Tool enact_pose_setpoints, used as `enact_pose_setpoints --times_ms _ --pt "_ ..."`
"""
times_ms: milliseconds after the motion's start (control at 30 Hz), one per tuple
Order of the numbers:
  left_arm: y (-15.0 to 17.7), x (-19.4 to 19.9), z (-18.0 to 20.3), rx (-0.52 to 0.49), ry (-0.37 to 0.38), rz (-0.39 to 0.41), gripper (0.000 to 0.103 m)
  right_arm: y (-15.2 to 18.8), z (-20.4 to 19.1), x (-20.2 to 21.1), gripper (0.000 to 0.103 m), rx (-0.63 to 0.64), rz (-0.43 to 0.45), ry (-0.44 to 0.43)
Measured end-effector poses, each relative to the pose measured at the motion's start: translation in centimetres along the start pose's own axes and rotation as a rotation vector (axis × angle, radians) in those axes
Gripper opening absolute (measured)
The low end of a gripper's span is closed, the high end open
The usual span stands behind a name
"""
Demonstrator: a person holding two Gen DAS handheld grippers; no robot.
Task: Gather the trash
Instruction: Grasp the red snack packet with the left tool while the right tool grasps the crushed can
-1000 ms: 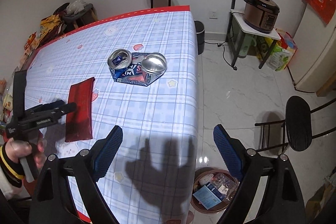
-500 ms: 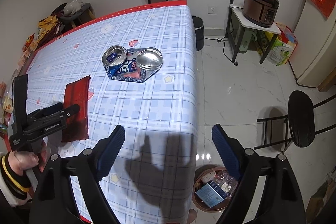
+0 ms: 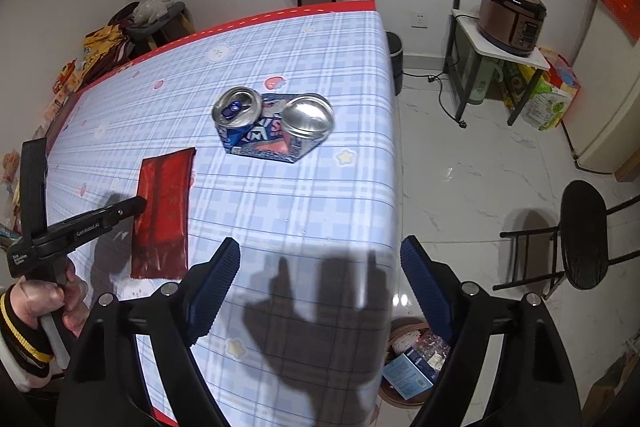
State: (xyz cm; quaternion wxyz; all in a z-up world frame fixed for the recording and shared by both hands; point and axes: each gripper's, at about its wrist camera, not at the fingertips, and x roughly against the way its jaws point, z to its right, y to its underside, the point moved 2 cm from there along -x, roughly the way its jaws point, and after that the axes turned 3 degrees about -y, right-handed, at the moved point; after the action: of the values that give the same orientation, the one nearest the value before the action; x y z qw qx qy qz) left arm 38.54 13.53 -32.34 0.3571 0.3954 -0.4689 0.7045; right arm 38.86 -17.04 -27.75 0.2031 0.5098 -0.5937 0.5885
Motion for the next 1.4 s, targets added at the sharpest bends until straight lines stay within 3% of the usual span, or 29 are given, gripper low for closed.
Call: enact_pose_setpoints --times_ms 67,133,167,200,367,500,700,867,1000,1100,1400 --pt "0.0 -0.1 -0.2 -0.006 -0.007 -0.008 0.022 -0.1 -0.6 -0.4 0.08 0.006 -0.002 -0.007" --pt "0.0 -0.1 0.1 -0.006 0.007 -0.01 0.044 -0.2 -1.0 -0.7 0.08 0.005 -0.001 -0.014" --pt "-0.2 -0.1 0.2 -0.004 0.013 -0.012 0.079 -0.2 -1.1 -0.7 0.079 0.005 0.0 -0.017" --pt "-0.4 0.0 0.7 0.003 -0.025 -0.008 0.096 -0.2 -1.3 -0.7 0.079 0.008 0.0 -0.019" --pt "-0.4 -0.9 3.9 -0.053 -0.117 -0.01 0.095 0.3 -0.4 -0.1 0.079 0.001 0.005 -0.011" --pt "0.0 -3.0 6.0 -0.105 -0.271 -0.032 0.097 1.0 1.4 0.5 0.079 -0.042 0.009 0.008" --pt "-0.2 -3.5 7.3 -0.139 -0.347 -0.015 0.094 1.7 2.3 0.6 0.079 -0.05 0.003 0.011" --pt "-0.3 -2.1 6.7 -0.154 -0.323 -0.006 0.072 0.7 1.6 -0.4 0.077 -0.02 -0.003 -0.002" --pt "-0.8 -0.7 3.5 -0.116 -0.286 0.01 0.054 -1.2 -0.4 -2.2 0.077 0.055 -0.008 -0.011" --pt "-1.0 0.2 1.2 -0.086 -0.257 0.016 0.046 -3.1 -2.9 -3.7 0.077 0.118 0.003 -0.017" --pt "-1.7 2.9 -5.3 0.007 -0.197 0.065 0.04 -9.3 -9.4 -9.7 0.081 0.291 0.018 0.043"
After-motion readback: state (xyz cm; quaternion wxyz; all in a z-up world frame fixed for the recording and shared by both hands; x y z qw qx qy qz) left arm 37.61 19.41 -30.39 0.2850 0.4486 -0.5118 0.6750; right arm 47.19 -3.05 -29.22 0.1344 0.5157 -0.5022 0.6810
